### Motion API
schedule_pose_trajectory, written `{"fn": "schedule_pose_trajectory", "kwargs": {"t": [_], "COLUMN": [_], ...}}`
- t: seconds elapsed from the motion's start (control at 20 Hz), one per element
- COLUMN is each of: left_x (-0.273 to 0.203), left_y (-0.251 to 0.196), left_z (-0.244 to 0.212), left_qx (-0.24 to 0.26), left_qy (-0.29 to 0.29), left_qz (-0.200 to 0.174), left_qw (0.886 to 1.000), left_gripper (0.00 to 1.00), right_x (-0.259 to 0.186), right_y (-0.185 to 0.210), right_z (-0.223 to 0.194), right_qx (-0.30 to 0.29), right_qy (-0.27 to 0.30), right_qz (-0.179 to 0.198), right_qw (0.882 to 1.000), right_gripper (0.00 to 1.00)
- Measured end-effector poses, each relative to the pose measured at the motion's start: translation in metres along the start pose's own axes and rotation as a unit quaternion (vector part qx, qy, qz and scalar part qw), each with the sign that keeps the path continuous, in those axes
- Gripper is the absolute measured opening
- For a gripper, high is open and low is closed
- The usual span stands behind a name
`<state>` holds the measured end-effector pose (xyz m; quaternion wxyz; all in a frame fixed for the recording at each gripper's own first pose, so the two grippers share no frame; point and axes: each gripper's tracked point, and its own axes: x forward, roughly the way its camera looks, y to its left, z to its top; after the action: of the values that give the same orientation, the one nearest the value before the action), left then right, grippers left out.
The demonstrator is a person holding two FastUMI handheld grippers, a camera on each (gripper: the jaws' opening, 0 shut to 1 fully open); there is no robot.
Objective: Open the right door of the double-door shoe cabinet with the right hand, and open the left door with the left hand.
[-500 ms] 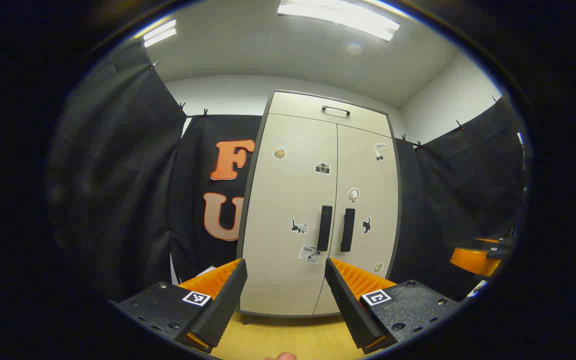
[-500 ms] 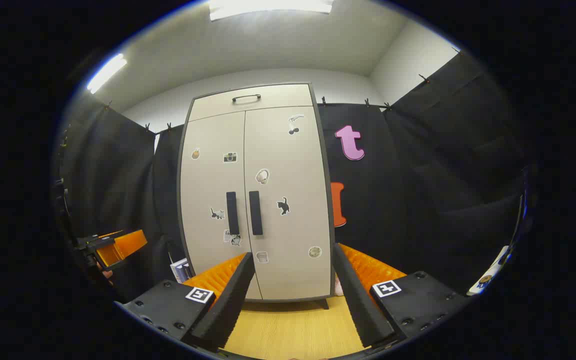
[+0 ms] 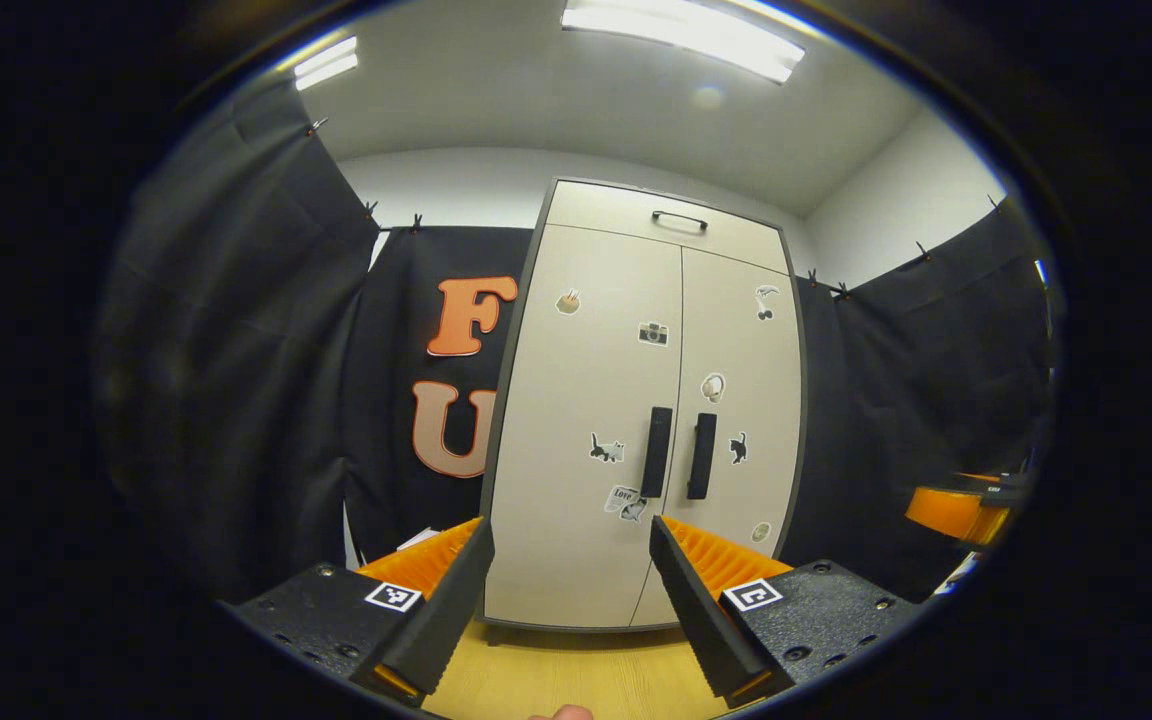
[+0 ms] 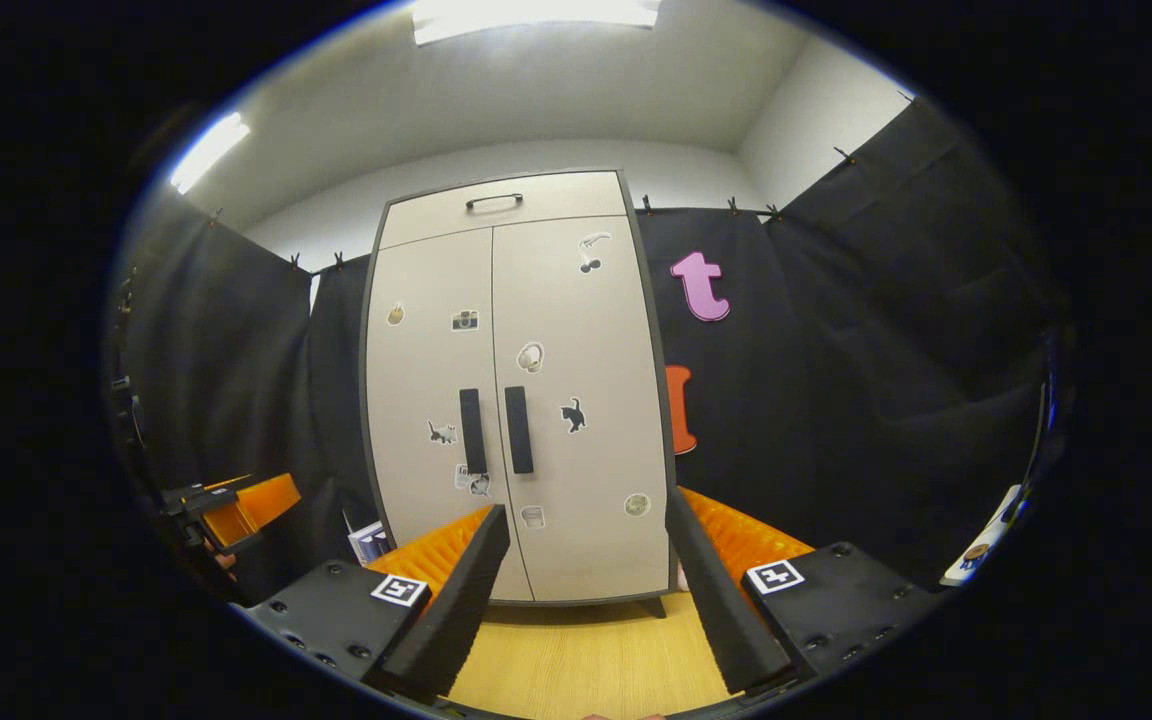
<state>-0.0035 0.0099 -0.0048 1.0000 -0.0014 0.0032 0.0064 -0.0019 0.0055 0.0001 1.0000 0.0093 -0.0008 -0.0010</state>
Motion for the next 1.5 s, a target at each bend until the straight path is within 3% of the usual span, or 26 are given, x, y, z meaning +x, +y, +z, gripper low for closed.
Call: {"fn": "schedule_pose_trajectory", "kwargs": {"t": [0.05,0.5,0.8,1.1,1.3,1.5], "left_x": [0.001,0.000,0.000,-0.001,0.010,0.030], "left_y": [0.000,0.008,0.012,0.019,0.024,0.037], "left_z": [0.000,-0.003,-0.005,-0.017,-0.033,-0.038], "left_qx": [0.001,-0.003,0.003,-0.004,-0.019,-0.010], "left_qy": [-0.001,-0.005,-0.010,-0.003,0.010,-0.002], "left_qz": [0.002,0.008,0.010,0.011,0.013,0.021], "left_qw": [1.000,1.000,1.000,1.000,1.000,1.000], "left_gripper": [0.94,0.92,0.94,0.94,0.95,0.94], "right_x": [0.001,0.010,0.054,0.157,0.247,0.316], "right_y": [-0.002,0.006,0.024,0.073,0.084,0.092], "right_z": [-0.001,-0.004,0.021,0.054,0.033,0.006], "right_qx": [-0.001,-0.015,-0.042,-0.025,-0.071,0.010], "right_qy": [0.001,0.009,0.004,-0.018,0.000,0.051], "right_qz": [-0.003,0.002,0.024,0.079,0.066,0.068], "right_qw": [1.000,1.000,0.999,0.996,0.995,0.996], "right_gripper": [1.00,1.00,1.00,0.99,0.98,0.98]}}
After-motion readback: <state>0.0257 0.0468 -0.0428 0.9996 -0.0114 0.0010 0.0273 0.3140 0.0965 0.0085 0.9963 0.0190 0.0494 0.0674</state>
